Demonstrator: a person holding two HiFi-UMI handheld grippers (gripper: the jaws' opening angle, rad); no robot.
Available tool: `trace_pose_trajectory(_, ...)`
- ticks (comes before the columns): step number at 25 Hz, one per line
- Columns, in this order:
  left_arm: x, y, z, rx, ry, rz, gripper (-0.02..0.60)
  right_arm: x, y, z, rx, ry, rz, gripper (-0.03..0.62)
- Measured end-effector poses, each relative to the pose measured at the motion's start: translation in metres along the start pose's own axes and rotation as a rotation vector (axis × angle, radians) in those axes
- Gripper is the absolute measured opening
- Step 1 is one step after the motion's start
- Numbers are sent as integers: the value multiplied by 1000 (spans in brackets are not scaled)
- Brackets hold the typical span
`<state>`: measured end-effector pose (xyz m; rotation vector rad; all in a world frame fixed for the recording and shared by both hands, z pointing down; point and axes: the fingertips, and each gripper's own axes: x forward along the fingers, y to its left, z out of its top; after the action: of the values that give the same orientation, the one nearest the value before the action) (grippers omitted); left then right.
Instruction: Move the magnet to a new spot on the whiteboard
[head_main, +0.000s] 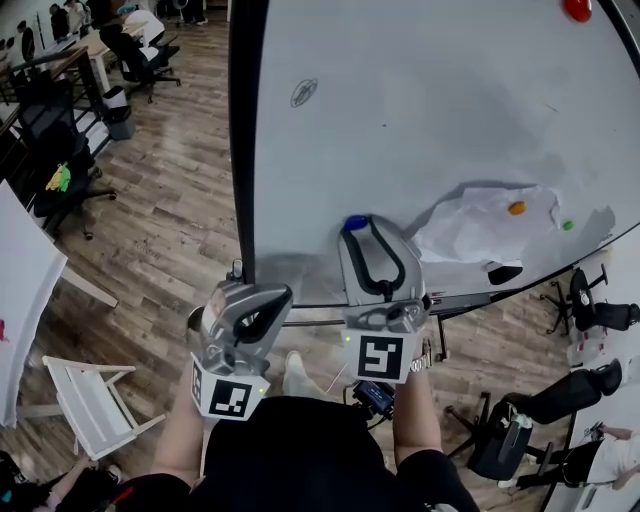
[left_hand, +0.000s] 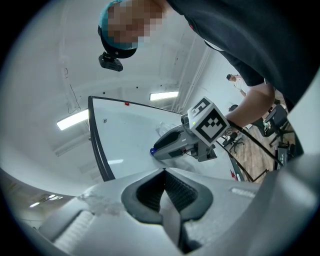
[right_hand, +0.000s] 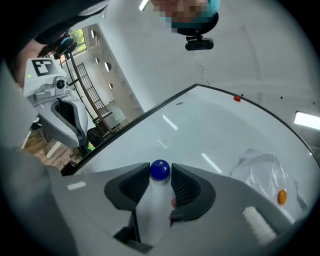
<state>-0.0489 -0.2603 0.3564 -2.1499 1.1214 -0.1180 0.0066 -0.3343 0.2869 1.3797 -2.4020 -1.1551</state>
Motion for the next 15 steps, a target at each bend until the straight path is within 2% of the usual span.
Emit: trace_pose_trajectory(15, -4, 2, -5, -3, 20, 11, 2, 0, 1, 1, -1, -2, -1, 124)
